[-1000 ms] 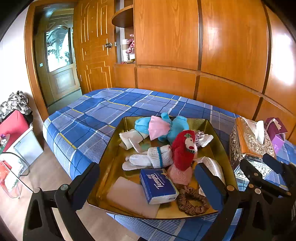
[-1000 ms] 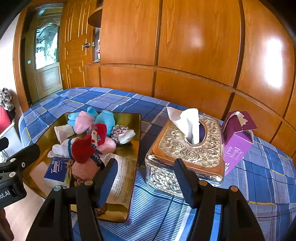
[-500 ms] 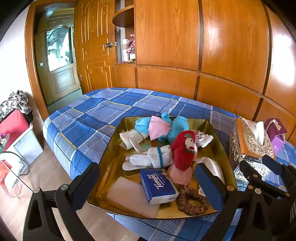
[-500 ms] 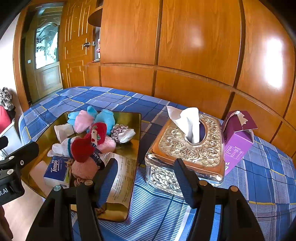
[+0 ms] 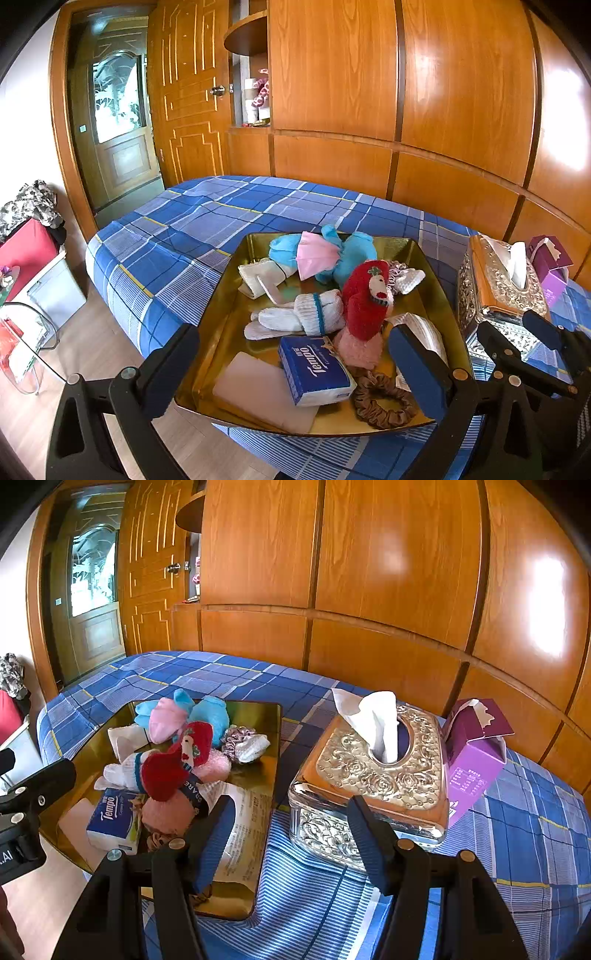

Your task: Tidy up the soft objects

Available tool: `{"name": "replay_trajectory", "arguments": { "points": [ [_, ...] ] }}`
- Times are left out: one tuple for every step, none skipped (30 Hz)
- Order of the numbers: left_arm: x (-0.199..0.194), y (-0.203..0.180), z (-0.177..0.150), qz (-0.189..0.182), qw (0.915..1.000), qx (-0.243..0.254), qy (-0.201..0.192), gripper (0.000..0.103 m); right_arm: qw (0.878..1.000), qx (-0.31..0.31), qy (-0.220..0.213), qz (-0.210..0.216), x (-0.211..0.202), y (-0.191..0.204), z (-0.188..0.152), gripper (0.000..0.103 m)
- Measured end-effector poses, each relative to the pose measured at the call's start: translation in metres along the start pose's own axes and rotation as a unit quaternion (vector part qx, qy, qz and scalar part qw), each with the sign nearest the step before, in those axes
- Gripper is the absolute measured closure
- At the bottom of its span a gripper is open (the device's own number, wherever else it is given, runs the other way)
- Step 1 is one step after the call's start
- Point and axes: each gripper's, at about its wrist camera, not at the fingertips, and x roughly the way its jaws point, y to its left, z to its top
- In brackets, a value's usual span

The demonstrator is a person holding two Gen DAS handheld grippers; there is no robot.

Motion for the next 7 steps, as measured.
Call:
{"name": "replay_trajectory", "arguments": {
  "points": [
    [-0.0010, 0.0000, -0.0004, 0.002, 1.0000, -0.001, -0.003, 0.000, 1.000, 0.000, 0.000, 0.000, 0.0000, 0.0000, 0.0002, 0.039],
    [-0.0023, 0.0002, -0.0008, 0.003, 1.0000, -0.001, -0.006, 0.000, 1.000, 0.000, -0.001, 0.000, -0.0001, -0.0001, 0.0001, 0.039],
    [-0.0034, -0.0004, -0.0009, 0.005, 0.9999, 0.000, -0.010, 0.000, 1.000, 0.000, 0.000, 0.000, -0.0001, -0.0002, 0.0001, 0.039],
    [-0.0040, -0.0005, -0.0009, 0.006, 0.9999, 0.000, -0.011, 0.000, 1.000, 0.000, -0.001, 0.000, -0.0003, -0.0003, -0.0001, 0.039],
    [-0.0042, -0.0008, -0.0007, 0.004, 0.9999, -0.001, -0.012, 0.000, 1.000, 0.000, -0.001, 0.000, -0.0004, -0.0007, 0.0000, 0.039],
    [-0.0050, -0.0002, -0.0010, 0.003, 0.9999, -0.002, -0.012, 0.000, 1.000, 0.001, -0.003, 0.000, -0.0012, -0.0010, -0.0003, 0.039],
    [-0.0059, -0.0007, -0.0007, 0.004, 0.9999, 0.000, -0.015, 0.000, 1.000, 0.001, -0.004, -0.001, -0.0018, -0.0019, 0.0005, 0.039]
  ]
}}
